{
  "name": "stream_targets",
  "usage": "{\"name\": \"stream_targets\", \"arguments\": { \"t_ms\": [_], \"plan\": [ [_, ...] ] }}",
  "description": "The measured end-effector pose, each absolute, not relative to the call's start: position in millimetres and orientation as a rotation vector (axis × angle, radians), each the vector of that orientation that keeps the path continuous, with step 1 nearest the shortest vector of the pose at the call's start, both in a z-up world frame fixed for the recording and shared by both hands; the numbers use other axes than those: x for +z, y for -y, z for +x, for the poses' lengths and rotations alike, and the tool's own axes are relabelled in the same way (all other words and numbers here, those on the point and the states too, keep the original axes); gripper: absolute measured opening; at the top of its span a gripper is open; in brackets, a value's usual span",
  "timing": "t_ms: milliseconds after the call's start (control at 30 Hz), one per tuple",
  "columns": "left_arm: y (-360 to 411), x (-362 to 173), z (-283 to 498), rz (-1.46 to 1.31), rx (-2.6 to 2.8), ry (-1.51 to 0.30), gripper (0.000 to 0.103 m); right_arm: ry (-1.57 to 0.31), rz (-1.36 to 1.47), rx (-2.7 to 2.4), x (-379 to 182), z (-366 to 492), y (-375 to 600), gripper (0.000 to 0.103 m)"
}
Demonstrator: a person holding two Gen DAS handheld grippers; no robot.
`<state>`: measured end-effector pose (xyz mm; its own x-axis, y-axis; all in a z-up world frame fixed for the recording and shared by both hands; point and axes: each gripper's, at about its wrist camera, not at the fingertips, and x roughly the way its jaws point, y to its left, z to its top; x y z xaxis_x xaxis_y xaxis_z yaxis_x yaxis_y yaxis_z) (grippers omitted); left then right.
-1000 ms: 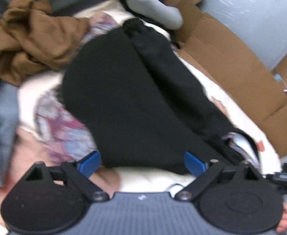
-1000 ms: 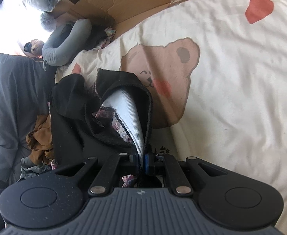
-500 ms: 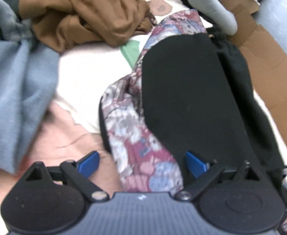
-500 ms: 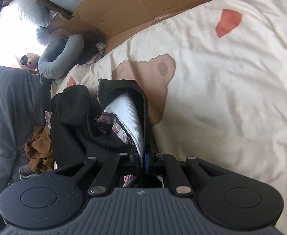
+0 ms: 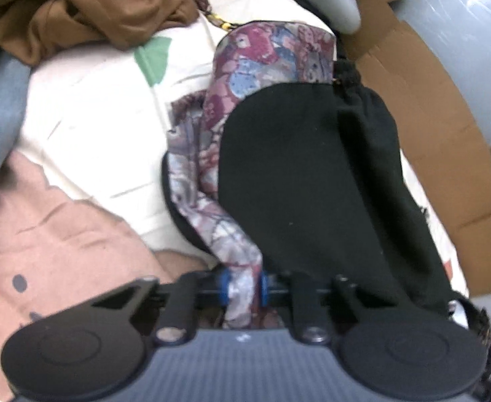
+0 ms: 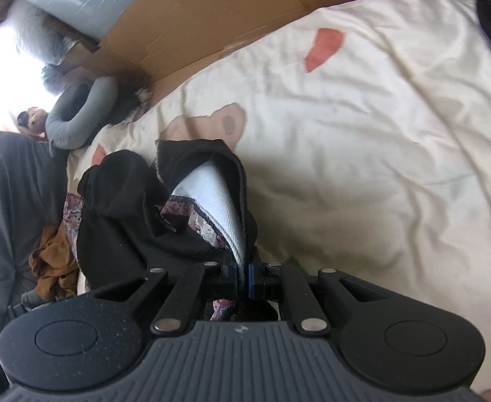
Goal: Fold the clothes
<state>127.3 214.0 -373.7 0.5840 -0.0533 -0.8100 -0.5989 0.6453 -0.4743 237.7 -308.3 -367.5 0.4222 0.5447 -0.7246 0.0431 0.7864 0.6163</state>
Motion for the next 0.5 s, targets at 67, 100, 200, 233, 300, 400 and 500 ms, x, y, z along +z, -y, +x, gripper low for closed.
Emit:
{"name": "stream_targets", "arguments": {
  "t_ms": [67, 100, 200, 233, 300, 400, 500],
  "plan": [
    [-212.7, -368.8, 123.5, -0.821, 0.346, -0.911, 0.012, -1.107, 0.617, 0.324, -366.7, 232.2, 315.1, 0.003],
    [-211.3, -365.6, 120.8, -0.814, 0.341, -0.915, 0.011, -1.109, 0.618, 0.316, -366.3, 229.4, 318.5, 0.003],
    [-208.1, -354.5, 110.5, -0.792, 0.324, -0.914, 0.009, -1.113, 0.618, 0.299, -363.7, 218.1, 325.5, 0.003],
    [-209.5, -351.4, 107.3, -0.792, 0.320, -0.912, 0.009, -1.113, 0.618, 0.295, -362.3, 214.1, 327.2, 0.003],
    [-214.2, -344.8, 103.6, -0.790, 0.314, -0.909, 0.009, -1.112, 0.619, 0.289, -358.7, 206.7, 330.3, 0.003],
    [-218.6, -333.9, 96.6, -0.783, 0.304, -0.910, 0.008, -1.111, 0.604, 0.284, -351.5, 197.7, 333.2, 0.004],
    [-219.1, -323.1, 88.3, -0.774, 0.287, -0.913, 0.006, -1.107, 0.592, 0.288, -342.0, 188.6, 337.9, 0.004]
  ]
}}
